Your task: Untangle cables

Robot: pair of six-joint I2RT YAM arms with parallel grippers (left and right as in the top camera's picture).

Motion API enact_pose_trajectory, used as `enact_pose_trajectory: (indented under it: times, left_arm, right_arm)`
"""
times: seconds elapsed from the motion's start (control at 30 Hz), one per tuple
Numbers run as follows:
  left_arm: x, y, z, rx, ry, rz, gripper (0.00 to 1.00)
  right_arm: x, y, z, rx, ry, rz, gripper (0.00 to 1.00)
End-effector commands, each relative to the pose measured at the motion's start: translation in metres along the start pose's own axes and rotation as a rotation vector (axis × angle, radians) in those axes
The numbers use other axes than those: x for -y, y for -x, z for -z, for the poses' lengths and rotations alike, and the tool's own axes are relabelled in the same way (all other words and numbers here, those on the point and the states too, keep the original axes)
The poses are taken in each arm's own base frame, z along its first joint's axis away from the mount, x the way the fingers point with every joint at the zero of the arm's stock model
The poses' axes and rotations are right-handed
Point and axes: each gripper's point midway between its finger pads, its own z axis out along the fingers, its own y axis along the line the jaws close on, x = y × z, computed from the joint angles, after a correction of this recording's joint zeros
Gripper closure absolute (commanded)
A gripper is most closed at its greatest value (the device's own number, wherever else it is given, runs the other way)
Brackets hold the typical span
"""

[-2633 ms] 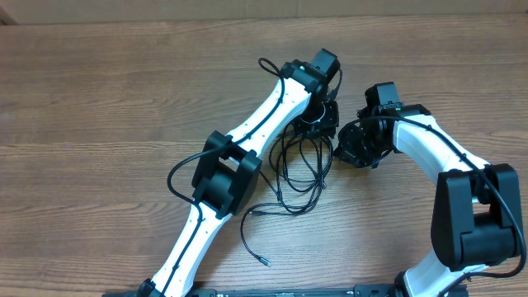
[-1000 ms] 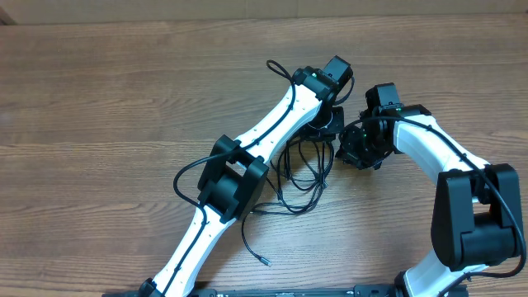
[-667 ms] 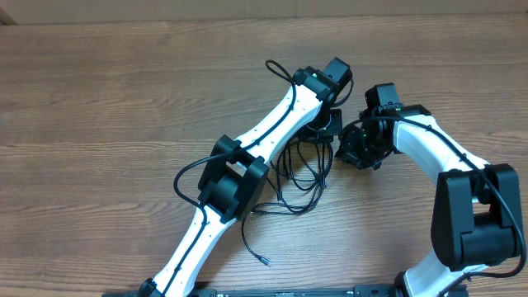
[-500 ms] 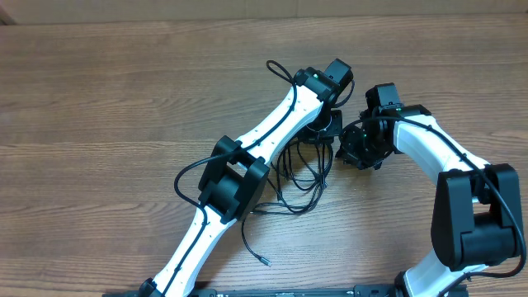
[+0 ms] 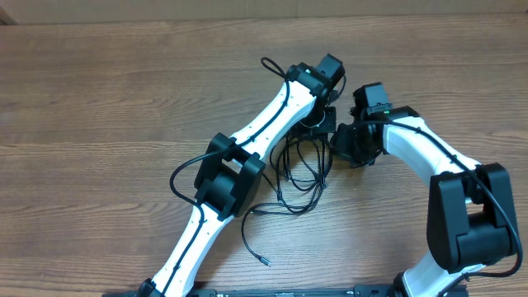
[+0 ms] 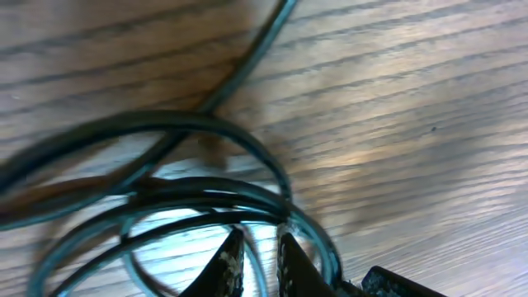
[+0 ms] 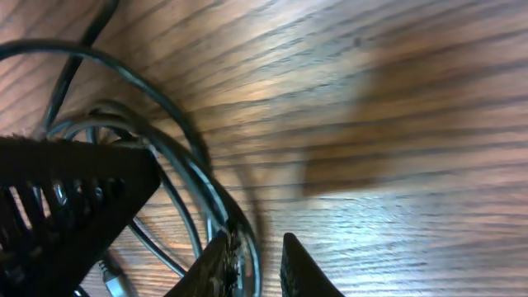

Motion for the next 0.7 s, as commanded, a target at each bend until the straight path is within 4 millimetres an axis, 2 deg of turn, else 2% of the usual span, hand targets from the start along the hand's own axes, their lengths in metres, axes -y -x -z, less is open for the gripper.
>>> enact_pose_trajectory:
  times: [0.0, 0.17, 0.37, 0.67]
  left_arm:
    - [0.015, -0.011, -0.006, -0.039, -0.041, -0.051, 0.84]
    - [0.013, -0.010, -0.006, -0.038, -0.040, -0.056, 0.85]
    - [0.011, -0.008, -0.002, -0.055, -0.073, -0.037, 0.83]
    - [0.013, -0.009, -0.003, -0.059, -0.079, -0.038, 0.82]
  right_arm:
    - [-0.022, -0.005, 0.003, 0.026, 0.022, 0.090, 0.82]
    - [-0.024, -0.007, 0.002, 0.027, 0.015, 0.100, 0.82]
    - [-0.011, -0.001, 0.003, 0.062, -0.058, 0.096, 0.82]
    - [0.000, -0.008, -0.009, 0.060, -0.077, 0.094, 0.82]
